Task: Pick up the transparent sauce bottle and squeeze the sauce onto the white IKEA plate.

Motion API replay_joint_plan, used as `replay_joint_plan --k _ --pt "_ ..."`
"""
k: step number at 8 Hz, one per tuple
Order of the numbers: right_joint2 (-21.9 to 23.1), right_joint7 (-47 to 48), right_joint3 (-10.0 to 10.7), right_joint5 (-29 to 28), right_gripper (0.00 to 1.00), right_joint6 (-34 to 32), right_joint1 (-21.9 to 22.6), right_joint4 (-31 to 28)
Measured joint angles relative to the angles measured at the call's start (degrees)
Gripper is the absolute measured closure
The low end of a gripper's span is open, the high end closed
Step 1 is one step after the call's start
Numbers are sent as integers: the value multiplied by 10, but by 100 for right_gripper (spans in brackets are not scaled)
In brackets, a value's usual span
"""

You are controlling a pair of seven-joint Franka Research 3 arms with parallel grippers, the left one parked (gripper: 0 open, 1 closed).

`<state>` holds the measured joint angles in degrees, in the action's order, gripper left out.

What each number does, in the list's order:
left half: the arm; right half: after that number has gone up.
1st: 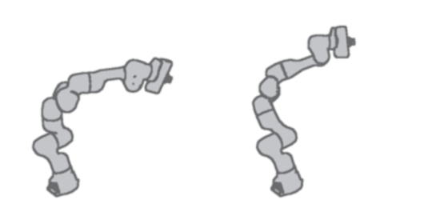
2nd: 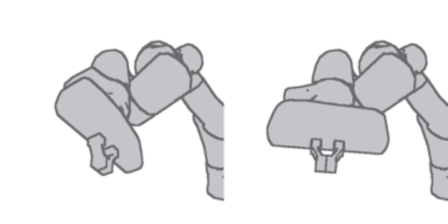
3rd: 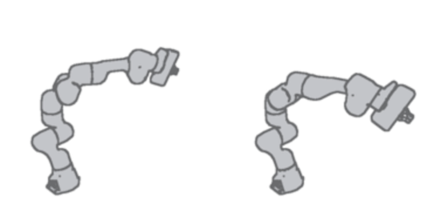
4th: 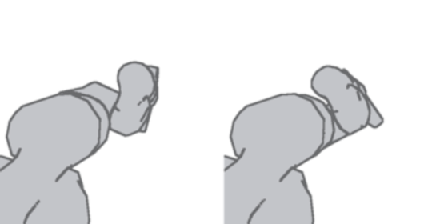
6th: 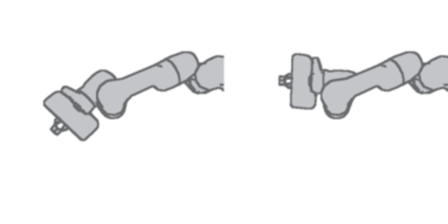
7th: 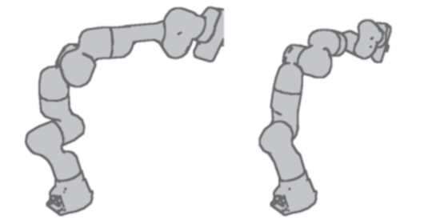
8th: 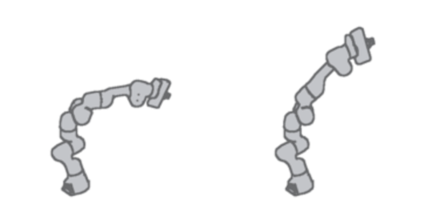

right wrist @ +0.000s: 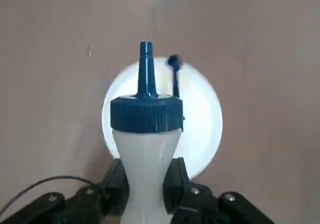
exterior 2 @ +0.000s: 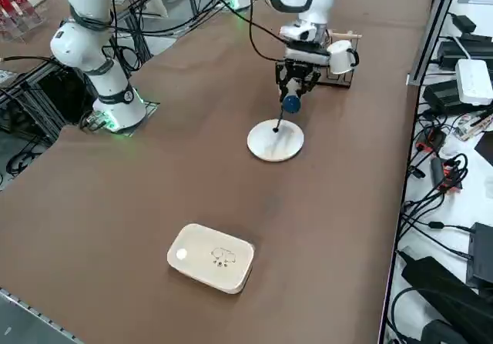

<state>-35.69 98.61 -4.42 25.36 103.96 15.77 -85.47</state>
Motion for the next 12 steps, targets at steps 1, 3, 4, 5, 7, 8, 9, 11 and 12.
replay_joint_plan --k 1,3,4,5,7,8,9,11,12 --pt "0 31 0 40 63 -21 14 0" --pt "-4 85 1 123 63 -73 35 0" --pt "-6 99 1 166 63 -106 42 0" --pt "-8 109 2 207 63 -144 49 0" --pt "-12 125 2 255 63 -206 59 0" --pt "-15 135 2 267 63 -241 63 0" --pt "-20 146 3 279 63 -281 64 0" --pt "-38 209 16 284 63 -341 57 -3" --pt "-46 251 21 279 63 -350 37 -10"
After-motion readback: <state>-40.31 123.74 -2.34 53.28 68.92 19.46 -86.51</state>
